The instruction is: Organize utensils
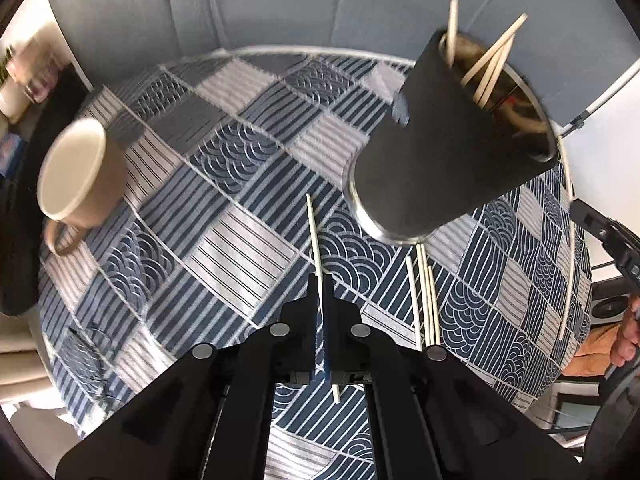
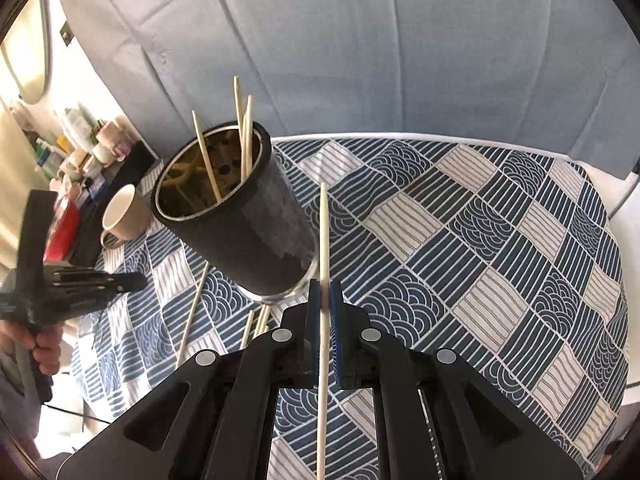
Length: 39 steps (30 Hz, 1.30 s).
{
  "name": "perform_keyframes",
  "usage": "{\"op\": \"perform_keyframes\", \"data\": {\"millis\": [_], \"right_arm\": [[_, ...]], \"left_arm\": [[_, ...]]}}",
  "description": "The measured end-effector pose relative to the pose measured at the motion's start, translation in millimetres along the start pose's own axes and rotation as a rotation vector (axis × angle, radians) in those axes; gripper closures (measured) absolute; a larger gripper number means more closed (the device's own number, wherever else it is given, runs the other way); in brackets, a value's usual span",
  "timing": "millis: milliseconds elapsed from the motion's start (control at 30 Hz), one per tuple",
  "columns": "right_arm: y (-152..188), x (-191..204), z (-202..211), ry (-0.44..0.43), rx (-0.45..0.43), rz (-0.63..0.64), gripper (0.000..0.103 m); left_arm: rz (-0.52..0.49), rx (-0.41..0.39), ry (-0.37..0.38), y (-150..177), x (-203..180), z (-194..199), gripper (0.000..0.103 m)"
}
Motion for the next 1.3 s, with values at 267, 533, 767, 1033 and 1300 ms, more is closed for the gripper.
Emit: {"op": "perform_keyframes", "data": {"millis": [267, 533, 767, 1033, 1300], "right_arm": [[16.5, -9.3, -9.1, 0.019, 0.062, -0.015, 0.098], [36.6, -16.4, -13.0, 0.027, 0.109, -0.045, 0.098], [43.1, -19.4, -12.9, 0.031, 0.114, -0.071, 0.098], [39.0, -17.9, -9.3, 0.025, 0.097, -0.059, 0.098], [15.8, -9.4, 1.6, -0.006, 0.039, -0.025, 0.098]], "left_arm": [[0.006, 0.120, -0.013, 7.7, -1.8, -50.9, 0.079], [0.035, 0.171, -0.044, 4.8, -0.3, -76.9, 0.074], [-0.060, 0.128, -0.172, 8.4, -19.8, -81.6, 0.079], [0.018, 0.145, -0.071, 17.2, -9.3, -78.7, 0.099], [0.038, 0.033, -0.021, 9.8, 5.2, -22.2, 0.099]]}}
Point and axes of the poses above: each gripper's, at about its wrist camera, not at the fingertips, and z roughly against the way its jaws point, x to its left, y to its underside, the point moved 2 cm from there along -z, roughly the way its jaws point, and after that the axes turned 1 degree about y, right-handed, at the moved point
